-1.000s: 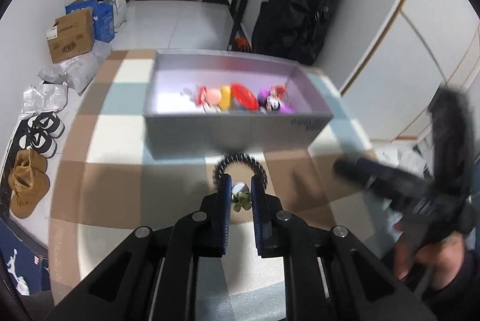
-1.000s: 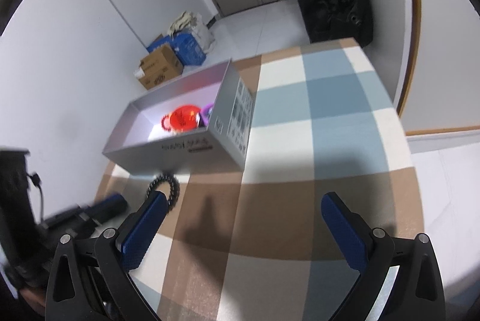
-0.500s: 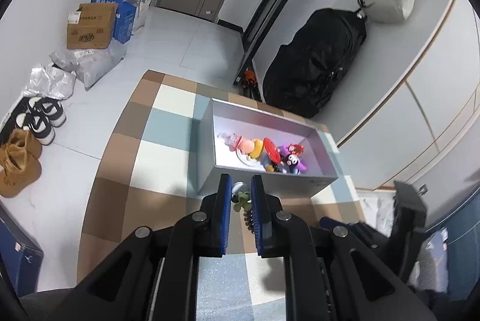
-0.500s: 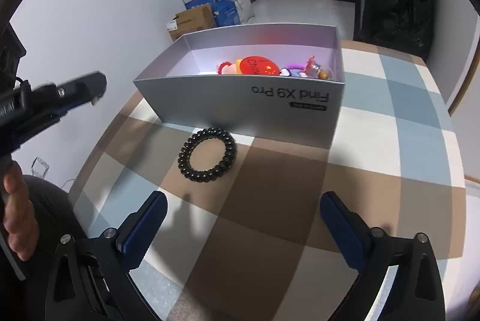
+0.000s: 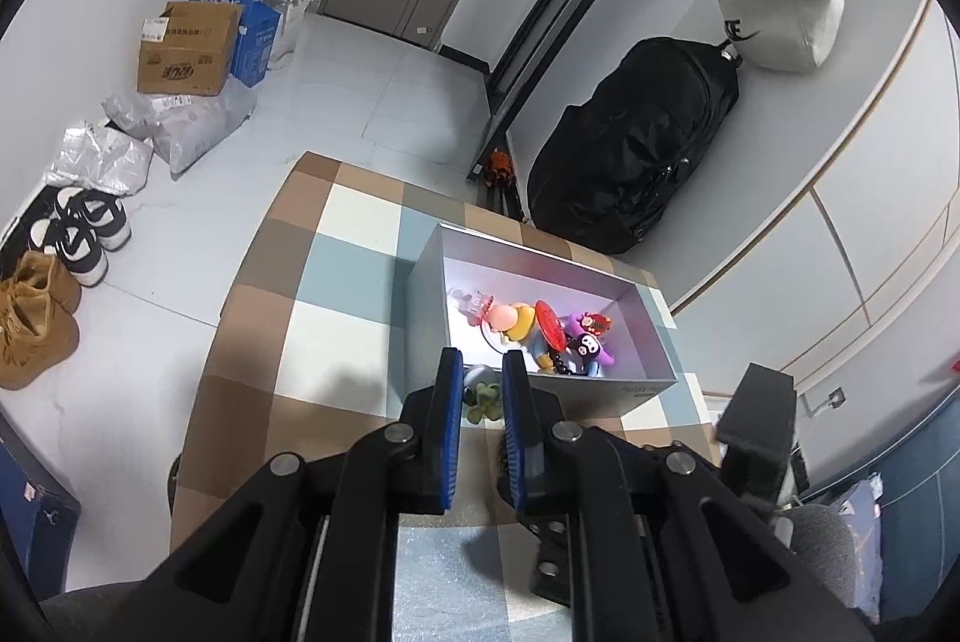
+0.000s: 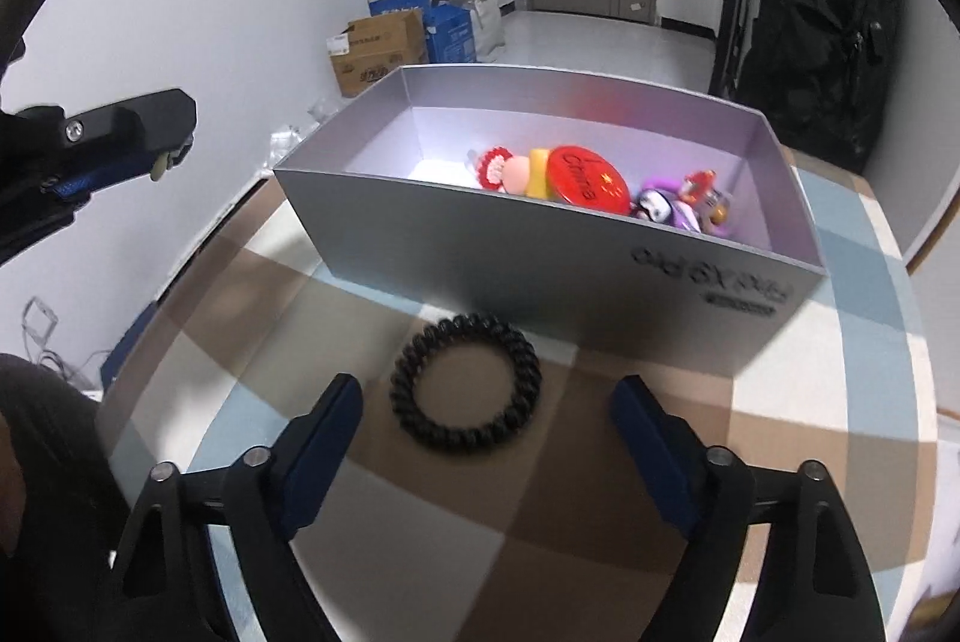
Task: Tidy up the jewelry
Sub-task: 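Hold the green charm in the left tool while the right tool grasps the black bead bracelet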
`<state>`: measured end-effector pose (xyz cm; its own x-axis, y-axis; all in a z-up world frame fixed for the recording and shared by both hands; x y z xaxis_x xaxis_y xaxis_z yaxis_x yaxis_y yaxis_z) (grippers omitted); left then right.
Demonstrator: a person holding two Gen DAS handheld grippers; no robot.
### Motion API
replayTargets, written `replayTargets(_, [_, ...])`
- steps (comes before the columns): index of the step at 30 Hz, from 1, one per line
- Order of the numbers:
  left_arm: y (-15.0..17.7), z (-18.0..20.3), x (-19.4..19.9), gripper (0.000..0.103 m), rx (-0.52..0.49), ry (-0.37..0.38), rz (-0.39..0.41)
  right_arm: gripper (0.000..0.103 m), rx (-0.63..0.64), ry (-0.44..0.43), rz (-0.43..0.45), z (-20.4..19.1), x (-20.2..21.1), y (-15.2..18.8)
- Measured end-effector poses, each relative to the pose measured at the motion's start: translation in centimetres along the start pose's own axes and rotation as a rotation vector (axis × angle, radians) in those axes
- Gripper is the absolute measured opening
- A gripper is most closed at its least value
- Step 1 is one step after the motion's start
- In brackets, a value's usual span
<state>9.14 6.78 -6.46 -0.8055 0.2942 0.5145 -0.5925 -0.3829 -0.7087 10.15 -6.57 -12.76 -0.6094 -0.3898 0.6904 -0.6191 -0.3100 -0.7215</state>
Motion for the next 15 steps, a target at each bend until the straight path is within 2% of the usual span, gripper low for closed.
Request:
replayTargets(3, [-0.1,-0.3,0.1,0.009,0.016,0.002,-0.002,0.074,0.091,0.055,-0.009,-1.3,-0.6,-0.2])
replayTargets(4, [-0.1,-0.3,0.1,0.009,0.021,0.007,-0.004,0.065,0.100,0.050,-0.006,-1.6,-0.5,-0.2])
replayTargets(7, [-0.2,-0.2,0.2,0.008,0.021,0.012,0.001,0.058,0.089,0.041,-0.014,-2.0,-0.3,-0.1])
replayTargets(15, [-0.2,-0.8,0.2,0.009,0.064,0.019,-0.007,0.046,0.094,0.015,-0.009,-1.7,0.0,0.2])
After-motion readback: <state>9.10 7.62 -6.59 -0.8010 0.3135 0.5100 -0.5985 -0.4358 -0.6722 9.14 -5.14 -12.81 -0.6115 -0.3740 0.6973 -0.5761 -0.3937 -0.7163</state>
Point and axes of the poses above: each gripper's, at about its wrist camera, not at the fingertips, and x roughly against the way its jaws point, z to its right, y to its underside, the point moved 5 cm from there along -x, roughly the way its jaws point, and after that the axes turned 10 degrees about z, right-handed, at the moved point
